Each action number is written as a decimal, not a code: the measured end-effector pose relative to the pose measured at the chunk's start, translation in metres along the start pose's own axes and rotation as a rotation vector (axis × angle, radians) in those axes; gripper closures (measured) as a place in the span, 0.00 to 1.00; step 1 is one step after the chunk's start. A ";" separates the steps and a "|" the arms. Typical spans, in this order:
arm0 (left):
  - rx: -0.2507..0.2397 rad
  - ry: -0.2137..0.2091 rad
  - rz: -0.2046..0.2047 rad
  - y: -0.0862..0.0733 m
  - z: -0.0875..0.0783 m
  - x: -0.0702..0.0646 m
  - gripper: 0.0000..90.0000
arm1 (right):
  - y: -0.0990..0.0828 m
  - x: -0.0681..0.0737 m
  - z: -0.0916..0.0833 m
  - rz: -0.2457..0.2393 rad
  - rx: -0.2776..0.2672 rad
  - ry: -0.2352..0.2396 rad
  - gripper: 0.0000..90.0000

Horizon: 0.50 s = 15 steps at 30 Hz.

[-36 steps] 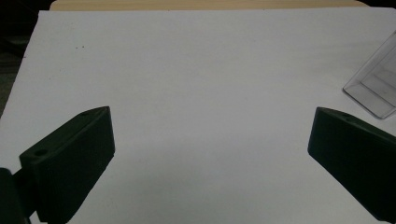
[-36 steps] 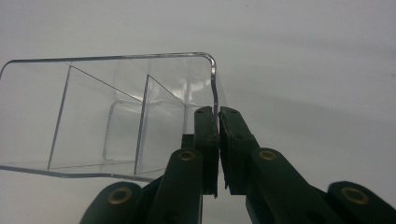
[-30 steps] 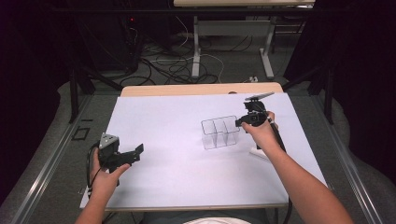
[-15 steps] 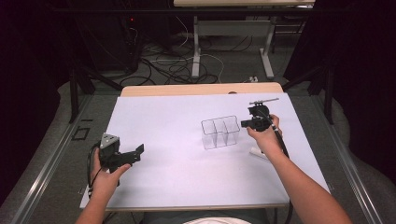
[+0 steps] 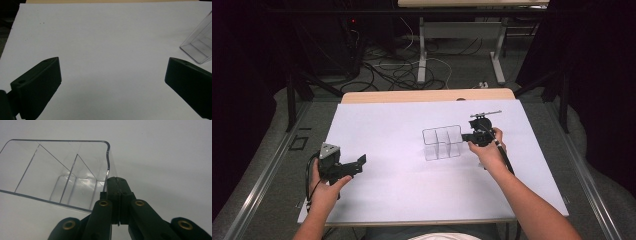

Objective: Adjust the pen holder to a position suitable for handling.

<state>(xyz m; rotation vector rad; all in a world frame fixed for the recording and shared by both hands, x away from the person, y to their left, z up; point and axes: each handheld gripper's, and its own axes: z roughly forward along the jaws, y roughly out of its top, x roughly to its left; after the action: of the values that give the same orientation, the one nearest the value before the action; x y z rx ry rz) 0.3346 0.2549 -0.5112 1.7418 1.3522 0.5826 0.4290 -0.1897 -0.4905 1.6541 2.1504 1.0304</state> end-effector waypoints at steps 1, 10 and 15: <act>0.001 -0.001 0.000 0.000 0.000 0.000 0.01 | 0.000 0.002 0.001 0.000 0.000 0.009 1.00; -0.001 0.001 -0.003 0.000 0.000 0.001 0.01 | -0.004 0.023 0.004 -0.017 0.025 0.032 1.00; -0.001 0.002 -0.003 0.000 -0.001 0.001 0.01 | -0.006 0.030 0.006 -0.018 0.041 0.052 1.00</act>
<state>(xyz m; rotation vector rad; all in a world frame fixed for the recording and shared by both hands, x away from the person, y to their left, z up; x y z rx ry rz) 0.3343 0.2563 -0.5107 1.7390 1.3551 0.5832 0.4180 -0.1601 -0.4926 1.6406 2.2293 1.0426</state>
